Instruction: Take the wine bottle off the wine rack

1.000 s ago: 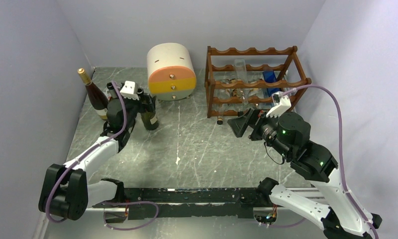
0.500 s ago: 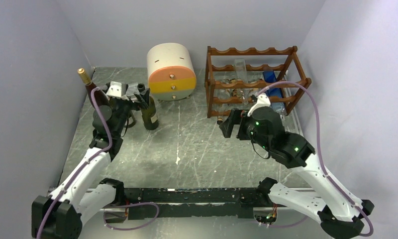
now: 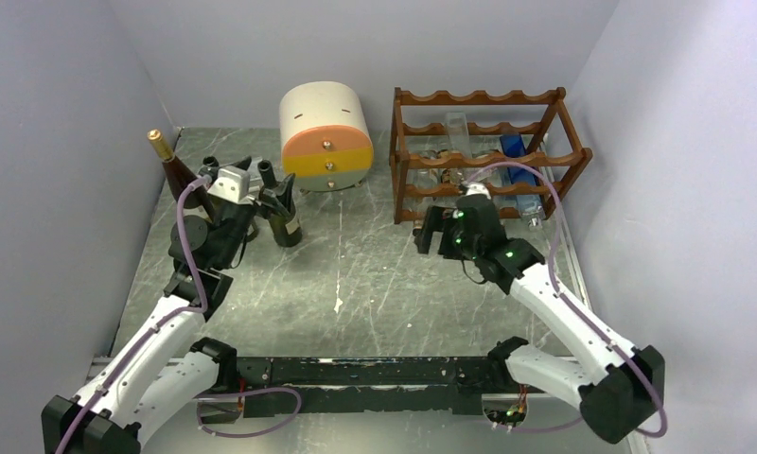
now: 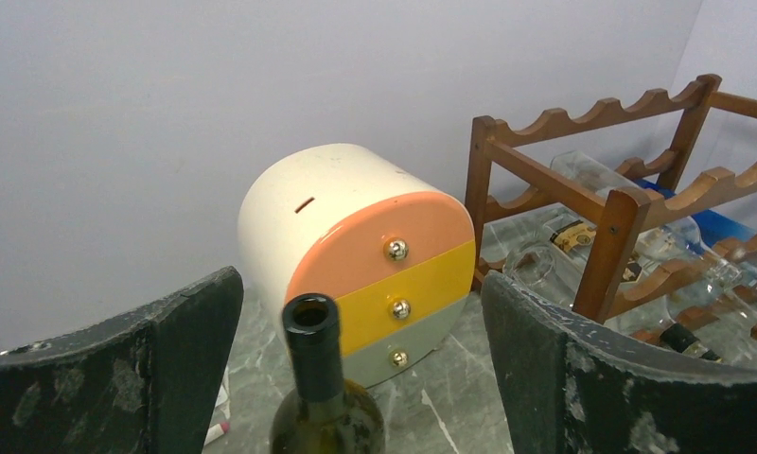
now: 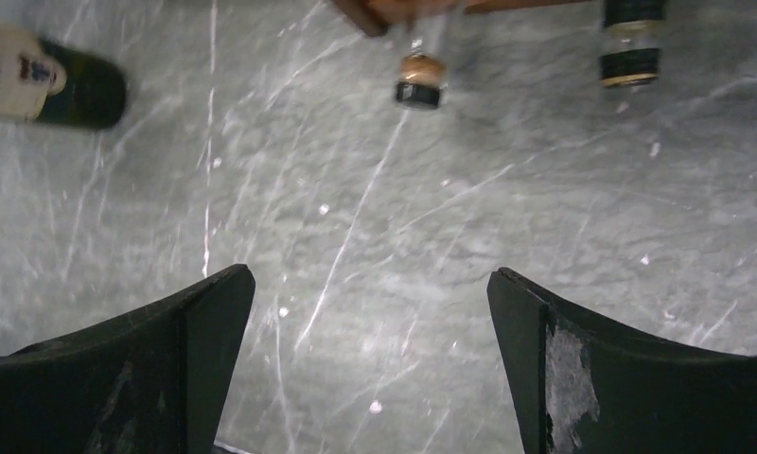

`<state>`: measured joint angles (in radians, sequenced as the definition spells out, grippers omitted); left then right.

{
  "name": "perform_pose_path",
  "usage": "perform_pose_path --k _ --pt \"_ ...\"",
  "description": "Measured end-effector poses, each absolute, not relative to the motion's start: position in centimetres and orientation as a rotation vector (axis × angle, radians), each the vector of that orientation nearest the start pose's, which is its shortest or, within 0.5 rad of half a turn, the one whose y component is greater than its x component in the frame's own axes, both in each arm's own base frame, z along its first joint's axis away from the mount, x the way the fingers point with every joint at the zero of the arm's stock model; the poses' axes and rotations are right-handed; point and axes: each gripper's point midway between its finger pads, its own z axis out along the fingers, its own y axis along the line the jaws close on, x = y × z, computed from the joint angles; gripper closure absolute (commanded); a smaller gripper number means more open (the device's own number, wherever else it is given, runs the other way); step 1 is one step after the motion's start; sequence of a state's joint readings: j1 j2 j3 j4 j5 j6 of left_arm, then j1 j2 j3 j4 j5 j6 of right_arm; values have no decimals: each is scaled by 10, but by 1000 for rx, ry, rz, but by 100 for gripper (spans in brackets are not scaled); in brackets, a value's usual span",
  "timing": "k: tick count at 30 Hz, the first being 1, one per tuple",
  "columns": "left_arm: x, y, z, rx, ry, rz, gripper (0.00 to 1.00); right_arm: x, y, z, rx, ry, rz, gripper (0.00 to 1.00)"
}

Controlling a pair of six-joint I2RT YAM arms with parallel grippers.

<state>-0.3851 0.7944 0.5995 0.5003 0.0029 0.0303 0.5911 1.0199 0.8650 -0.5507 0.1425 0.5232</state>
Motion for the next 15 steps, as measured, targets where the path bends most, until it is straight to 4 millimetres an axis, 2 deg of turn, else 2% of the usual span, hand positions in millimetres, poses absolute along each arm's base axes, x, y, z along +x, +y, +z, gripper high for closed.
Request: perform_pose_path --k 4,7,12,15 --pt "307 -135 349 314 1237 -327 0 276 126 149 186 2276 492 1" --pt "299 -148 357 373 1209 -367 0 281 114 142 258 2240 548 1" --pt "285 -173 369 500 1158 -458 0 299 97 147 366 2124 640 7" --pt "281 -186 369 555 1149 -506 0 314 77 151 455 2040 675 12"
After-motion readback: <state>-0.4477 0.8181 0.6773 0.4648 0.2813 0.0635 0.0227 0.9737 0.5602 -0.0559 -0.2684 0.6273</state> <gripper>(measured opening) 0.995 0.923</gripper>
